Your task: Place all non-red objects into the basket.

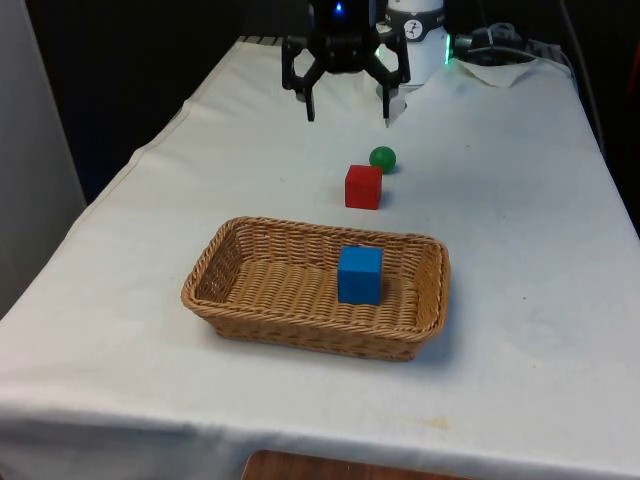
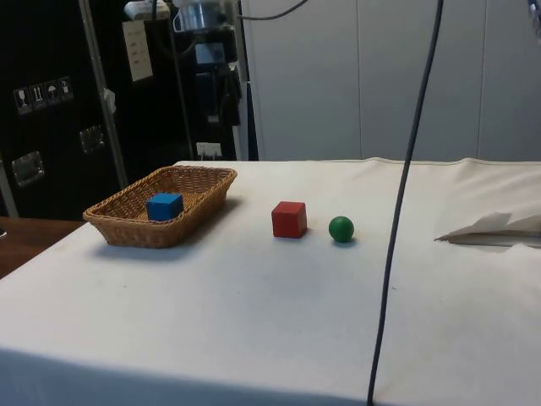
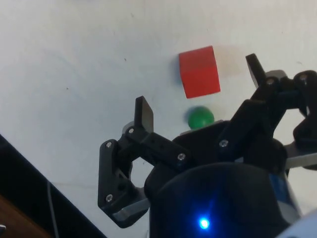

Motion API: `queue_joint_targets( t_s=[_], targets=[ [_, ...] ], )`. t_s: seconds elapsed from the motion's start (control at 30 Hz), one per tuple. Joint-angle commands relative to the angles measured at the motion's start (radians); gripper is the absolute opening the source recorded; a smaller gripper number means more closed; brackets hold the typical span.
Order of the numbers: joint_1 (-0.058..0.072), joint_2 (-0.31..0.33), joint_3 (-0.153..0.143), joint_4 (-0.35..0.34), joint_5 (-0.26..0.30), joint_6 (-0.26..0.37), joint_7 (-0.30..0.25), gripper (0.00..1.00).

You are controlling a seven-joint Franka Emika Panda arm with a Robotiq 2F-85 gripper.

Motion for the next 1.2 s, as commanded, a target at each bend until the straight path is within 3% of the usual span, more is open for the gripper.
queue_joint_targets(
  t_s=[0.0, 0.03, 0.23, 0.27, 0.3, 0.47, 0.5, 0.57, 0.8, 0.83, 0.87, 1.1, 1.13, 1.17],
  targets=[
    [0.0, -0.01, 0.0, -0.009, -0.004, 0.001, 0.001, 1.0],
    [0.009, -0.031, -0.006, -0.034, -0.021, 0.021, 0.012, 1.0],
    [0.008, -0.086, 0.002, -0.092, -0.045, 0.043, 0.02, 1.0],
    [0.0, -0.082, 0.008, -0.086, -0.033, 0.028, 0.008, 1.0],
    [0.008, -0.094, 0.004, -0.102, -0.048, 0.048, 0.022, 1.0],
    [0.008, -0.135, 0.014, -0.149, -0.066, 0.078, 0.038, 1.0],
    [0.0, -0.125, 0.017, -0.137, -0.049, 0.06, 0.021, 1.0],
    [0.008, -0.147, 0.018, -0.164, -0.071, 0.087, 0.044, 1.0],
    [0.006, -0.195, 0.035, -0.227, -0.092, 0.125, 0.07, 1.0],
    [0.0, -0.185, 0.039, -0.215, -0.074, 0.108, 0.052, 1.0],
    [0.006, -0.201, 0.038, -0.236, -0.095, 0.13, 0.073, 1.0],
    [0.004, -0.254, 0.054, -0.305, -0.118, 0.168, 0.097, 1.0],
    [0.0, -0.247, 0.056, -0.296, -0.1, 0.152, 0.08, 1.0],
    [0.004, -0.261, 0.056, -0.314, -0.121, 0.173, 0.1, 1.0]
  ],
)
